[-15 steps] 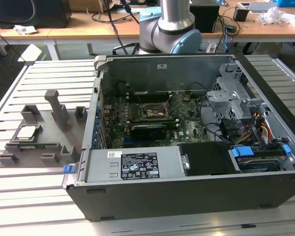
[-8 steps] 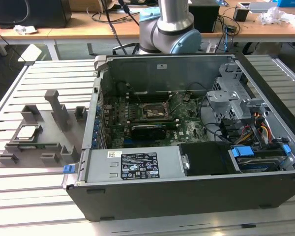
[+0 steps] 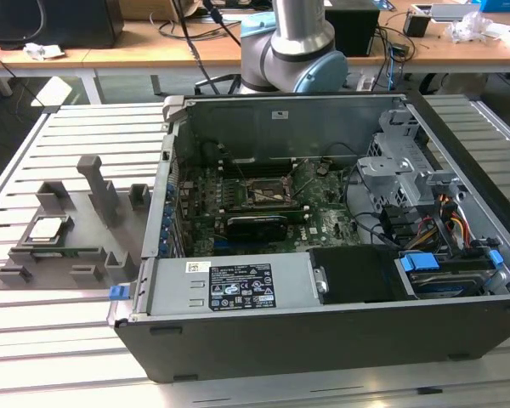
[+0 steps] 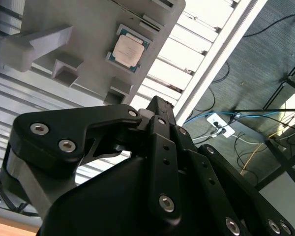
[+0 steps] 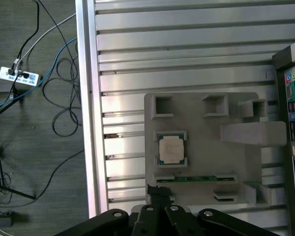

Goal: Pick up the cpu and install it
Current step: 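Reach for the cpu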

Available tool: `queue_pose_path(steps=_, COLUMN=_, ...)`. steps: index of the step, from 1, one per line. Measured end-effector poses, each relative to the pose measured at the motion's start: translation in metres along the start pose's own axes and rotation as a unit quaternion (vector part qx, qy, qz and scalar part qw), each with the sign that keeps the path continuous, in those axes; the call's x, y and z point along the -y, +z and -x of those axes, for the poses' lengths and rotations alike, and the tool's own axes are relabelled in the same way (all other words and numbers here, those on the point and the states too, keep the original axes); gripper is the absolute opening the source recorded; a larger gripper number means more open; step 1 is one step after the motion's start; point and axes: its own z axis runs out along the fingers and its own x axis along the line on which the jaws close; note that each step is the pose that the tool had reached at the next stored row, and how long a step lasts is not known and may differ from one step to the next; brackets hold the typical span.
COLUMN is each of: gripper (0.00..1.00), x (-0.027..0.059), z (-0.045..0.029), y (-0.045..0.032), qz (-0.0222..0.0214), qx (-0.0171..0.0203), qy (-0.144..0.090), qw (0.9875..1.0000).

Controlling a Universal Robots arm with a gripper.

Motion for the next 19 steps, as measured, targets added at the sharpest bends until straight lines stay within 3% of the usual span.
queue_pose_path(steps=6, gripper=0.11, x=-0.0017, z=0.0233, y=0.0015, qz=-0.0017, qx=-0.0028, qy=0.000, qw=1.0000)
queue_pose_path(steps=8, gripper=0.11, x=-0.0028, z=0.0384, y=0.0022, qz=-0.0024, qx=-0.0063, qy=0.000, qw=1.0000)
queue_pose_path(steps=9, gripper=0.11, x=-0.0030, z=0.0406, y=0.0024, qz=-0.0024, qx=-0.0066, qy=0.000, qw=1.0000)
queue_pose_path(steps=19, gripper=0.11, x=-0.0031, z=0.0412, y=0.0023, qz=-0.0025, qx=-0.0067, qy=0.000, qw=1.0000)
